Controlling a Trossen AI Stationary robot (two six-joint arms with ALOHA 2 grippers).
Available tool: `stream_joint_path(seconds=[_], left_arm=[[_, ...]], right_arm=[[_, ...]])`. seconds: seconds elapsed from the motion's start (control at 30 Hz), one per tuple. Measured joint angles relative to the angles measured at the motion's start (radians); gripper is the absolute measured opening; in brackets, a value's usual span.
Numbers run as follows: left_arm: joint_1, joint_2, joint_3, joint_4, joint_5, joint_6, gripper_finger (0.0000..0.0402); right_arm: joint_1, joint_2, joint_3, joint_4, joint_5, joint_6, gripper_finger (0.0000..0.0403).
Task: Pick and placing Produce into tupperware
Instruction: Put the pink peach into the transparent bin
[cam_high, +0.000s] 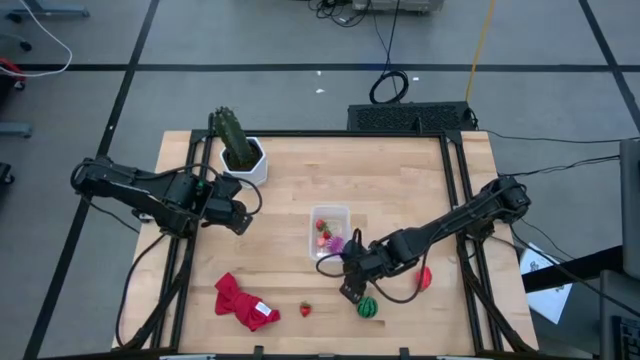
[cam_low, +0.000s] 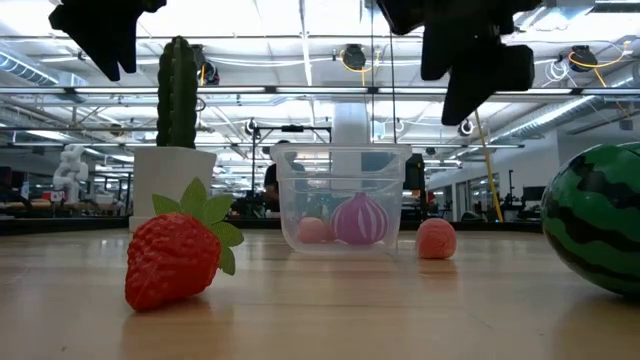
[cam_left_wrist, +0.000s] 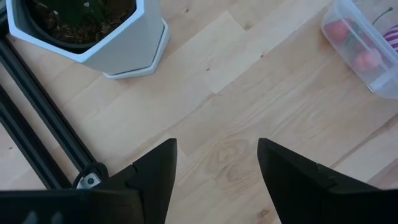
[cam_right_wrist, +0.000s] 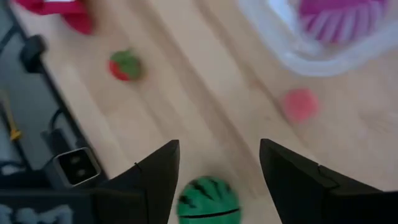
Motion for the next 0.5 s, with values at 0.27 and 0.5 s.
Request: stream_joint_path(seconds=[0.27, 0.5], left_arm=[[0.0, 0.0, 0.0, 0.0, -0.001, 0.017, 0.023], [0.0, 0.0, 0.0, 0.0, -0.021, 0.032, 0.023]], right_arm=[[-0.003, 0.0, 0.0, -0.036, 0.031, 0.075, 0.0215], [-0.005, 0.002, 0.0, -0.079, 0.084, 0.115, 0.0215]])
